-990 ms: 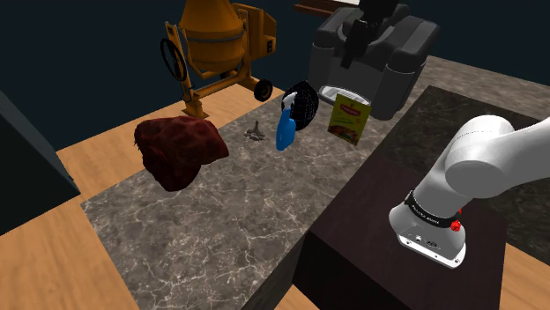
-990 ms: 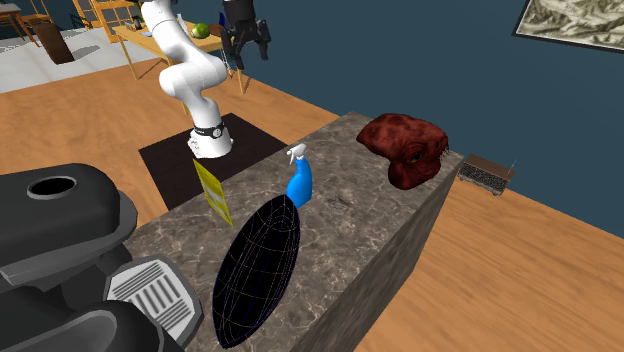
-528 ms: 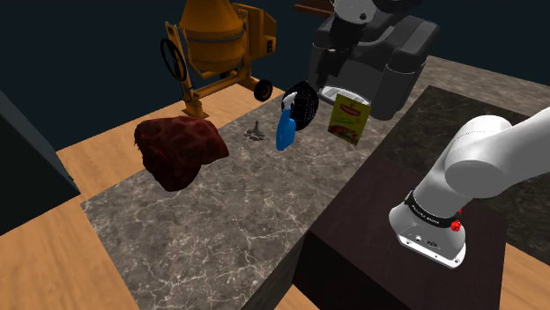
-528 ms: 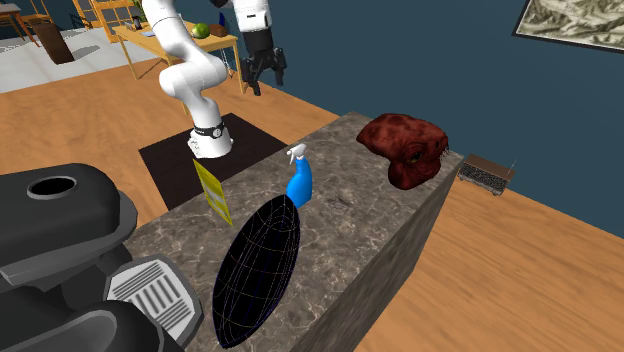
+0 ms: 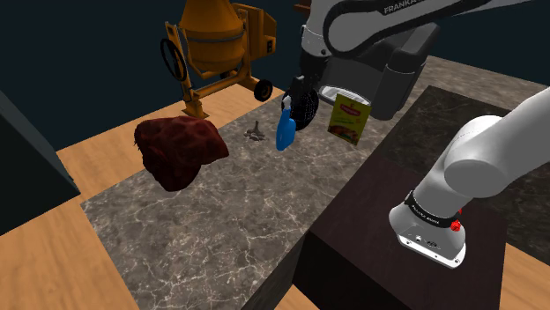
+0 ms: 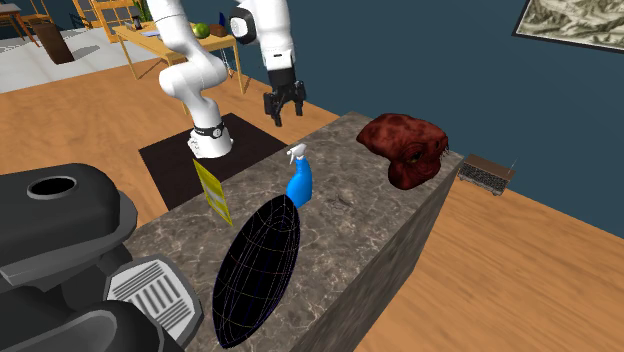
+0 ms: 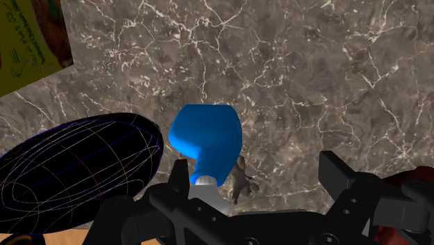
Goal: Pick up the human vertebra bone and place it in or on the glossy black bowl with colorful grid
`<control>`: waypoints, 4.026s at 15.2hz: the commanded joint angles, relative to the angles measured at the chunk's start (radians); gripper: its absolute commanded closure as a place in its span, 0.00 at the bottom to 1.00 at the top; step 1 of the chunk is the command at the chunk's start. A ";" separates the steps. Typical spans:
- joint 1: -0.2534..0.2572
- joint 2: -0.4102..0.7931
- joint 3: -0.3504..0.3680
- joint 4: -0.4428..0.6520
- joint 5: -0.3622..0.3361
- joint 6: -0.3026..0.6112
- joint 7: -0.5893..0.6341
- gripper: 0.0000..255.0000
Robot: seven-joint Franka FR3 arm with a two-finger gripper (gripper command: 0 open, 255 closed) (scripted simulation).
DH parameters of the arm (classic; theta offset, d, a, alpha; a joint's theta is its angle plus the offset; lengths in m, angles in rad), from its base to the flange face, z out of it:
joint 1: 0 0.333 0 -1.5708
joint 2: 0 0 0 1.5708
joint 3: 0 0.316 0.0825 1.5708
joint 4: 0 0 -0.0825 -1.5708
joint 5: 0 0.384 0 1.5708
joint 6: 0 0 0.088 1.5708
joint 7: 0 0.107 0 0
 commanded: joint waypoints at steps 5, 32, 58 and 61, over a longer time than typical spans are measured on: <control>-0.024 0.234 0.032 0.067 -0.071 0.172 0.066 0.00; 0.027 0.887 -0.038 0.436 -0.369 0.445 0.309 0.00; -0.001 0.758 0.003 0.438 -0.309 0.316 0.252 1.00; -0.006 0.731 0.011 0.443 -0.295 0.285 0.239 1.00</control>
